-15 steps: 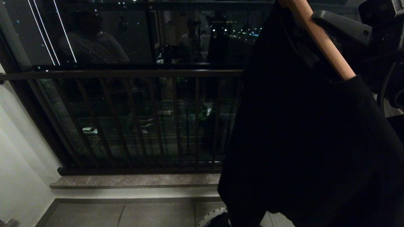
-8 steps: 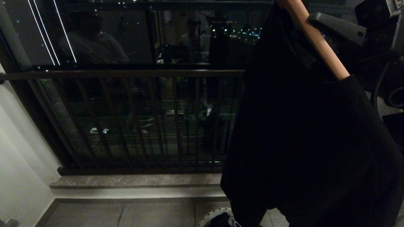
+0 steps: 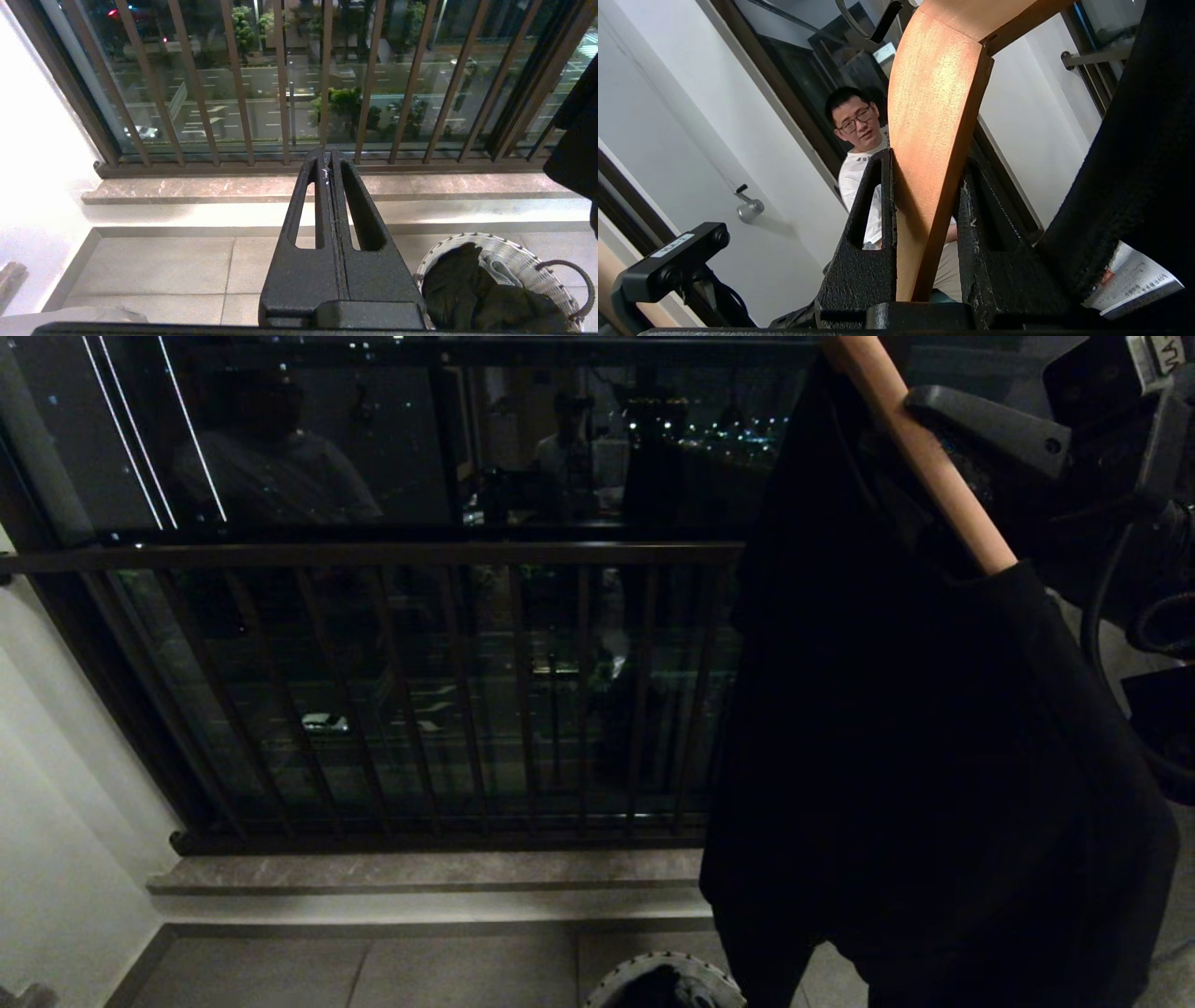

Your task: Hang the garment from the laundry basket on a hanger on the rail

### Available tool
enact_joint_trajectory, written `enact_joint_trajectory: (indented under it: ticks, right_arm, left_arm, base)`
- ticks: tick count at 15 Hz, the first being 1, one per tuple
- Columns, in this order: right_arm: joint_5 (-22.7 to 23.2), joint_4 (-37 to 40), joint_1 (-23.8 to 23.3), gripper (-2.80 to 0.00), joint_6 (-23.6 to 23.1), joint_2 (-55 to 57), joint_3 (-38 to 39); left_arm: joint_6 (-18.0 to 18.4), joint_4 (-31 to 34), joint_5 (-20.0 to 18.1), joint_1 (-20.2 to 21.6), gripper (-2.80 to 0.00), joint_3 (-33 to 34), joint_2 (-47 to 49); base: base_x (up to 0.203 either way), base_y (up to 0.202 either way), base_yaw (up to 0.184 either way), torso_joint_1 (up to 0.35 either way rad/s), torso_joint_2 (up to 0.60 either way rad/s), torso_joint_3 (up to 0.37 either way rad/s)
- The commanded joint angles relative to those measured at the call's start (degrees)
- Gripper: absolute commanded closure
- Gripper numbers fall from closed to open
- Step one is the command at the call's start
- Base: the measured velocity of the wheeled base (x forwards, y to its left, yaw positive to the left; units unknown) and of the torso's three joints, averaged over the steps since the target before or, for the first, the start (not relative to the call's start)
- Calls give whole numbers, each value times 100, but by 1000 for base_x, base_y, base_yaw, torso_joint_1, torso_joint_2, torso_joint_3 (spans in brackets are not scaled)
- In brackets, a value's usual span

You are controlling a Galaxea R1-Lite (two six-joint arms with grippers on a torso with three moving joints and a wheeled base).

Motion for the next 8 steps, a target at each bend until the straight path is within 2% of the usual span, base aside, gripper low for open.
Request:
enact_joint_trajectory:
  ticks: [1,6,8]
  right_arm:
    - [33,-48,-2,0,35,92,-6]
    - [18,-48,-19,0,20,79,75]
    - [16,-48,-36,0,-125,22,174]
  left_arm:
    - [-4,-2,1,1,0,9,5]
    - [-4,-2,1,1,0,9,5]
    - [-4,-2,1,6,0,9,5]
  base:
    - [0,0,0,0,0,0]
    - [0,0,0,0,0,0]
    - [0,0,0,0,0,0]
